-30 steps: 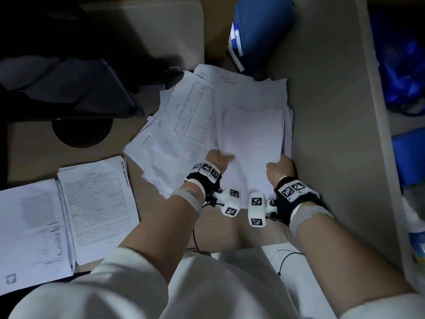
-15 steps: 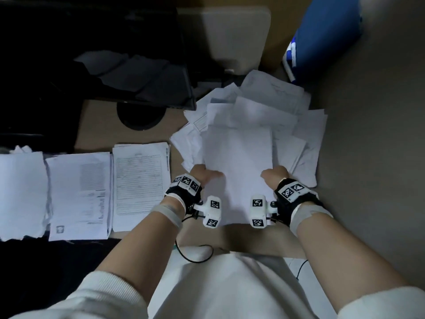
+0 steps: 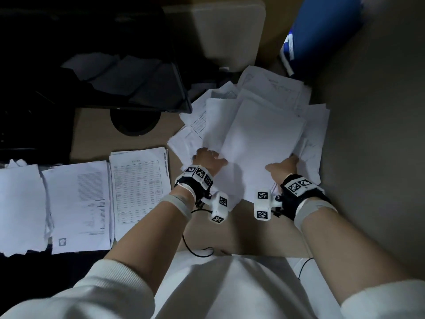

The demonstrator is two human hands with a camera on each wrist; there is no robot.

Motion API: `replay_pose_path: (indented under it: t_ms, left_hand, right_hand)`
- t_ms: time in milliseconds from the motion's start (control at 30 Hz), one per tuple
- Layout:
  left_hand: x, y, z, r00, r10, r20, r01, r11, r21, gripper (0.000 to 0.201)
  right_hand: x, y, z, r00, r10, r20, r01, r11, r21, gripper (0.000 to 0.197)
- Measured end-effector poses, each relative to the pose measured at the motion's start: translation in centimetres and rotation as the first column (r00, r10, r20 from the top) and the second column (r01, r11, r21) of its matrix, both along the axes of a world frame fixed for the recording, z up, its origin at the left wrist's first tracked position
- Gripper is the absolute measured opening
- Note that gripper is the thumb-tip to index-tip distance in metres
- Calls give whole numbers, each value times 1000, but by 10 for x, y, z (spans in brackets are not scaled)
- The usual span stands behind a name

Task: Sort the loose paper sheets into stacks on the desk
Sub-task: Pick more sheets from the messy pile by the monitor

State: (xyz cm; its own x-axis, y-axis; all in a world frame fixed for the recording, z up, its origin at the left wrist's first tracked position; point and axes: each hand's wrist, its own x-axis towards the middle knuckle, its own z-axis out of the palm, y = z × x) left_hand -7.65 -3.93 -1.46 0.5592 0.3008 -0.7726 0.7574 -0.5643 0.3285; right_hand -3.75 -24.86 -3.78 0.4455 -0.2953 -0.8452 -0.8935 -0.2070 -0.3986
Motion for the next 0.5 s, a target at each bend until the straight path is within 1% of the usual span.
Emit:
replay_pose_path:
  t_ms: [67, 100, 133, 200, 267, 300, 333, 400, 500]
  left_hand:
    - [4, 4, -6, 996, 83, 33, -81, 995, -52, 55]
    - [6, 6, -8, 991, 121, 62, -116, 991, -66, 54]
    - [7, 7, -10, 983, 160, 94, -153, 985, -76, 52]
    - [8, 8, -13, 960, 246, 132, -232, 966, -115, 54]
    - [11, 7, -14, 935, 325, 143, -298, 937, -182, 66]
    - [12, 7, -13, 920, 365, 140, -331, 918, -221, 71]
    - [12, 7, -15, 906, 400, 137, -358, 898, -255, 73]
    - [11, 5, -15, 907, 399, 131, -355, 895, -269, 68]
    - [3, -1, -16, 930, 344, 129, -310, 924, -225, 49]
  right_hand:
    - [0, 2, 1, 999, 47, 20, -46, 998, -51, 74]
    - [0, 3, 3, 997, 60, 43, -58, 997, -55, 76]
    - [-1, 3, 1, 994, 95, 46, -92, 994, -61, 74]
    - [-1, -2, -3, 988, 153, 29, -150, 985, -80, 61]
    - [0, -8, -4, 984, 174, 34, -169, 980, -102, 39]
    - [-1, -9, -2, 984, 173, 49, -167, 981, -99, 32]
    - [-2, -10, -4, 983, 169, 77, -162, 982, -94, 30]
    - [-5, -11, 0, 985, 150, 86, -144, 987, -72, 32]
    - [-8, -9, 6, 980, 173, 94, -169, 984, -54, 30]
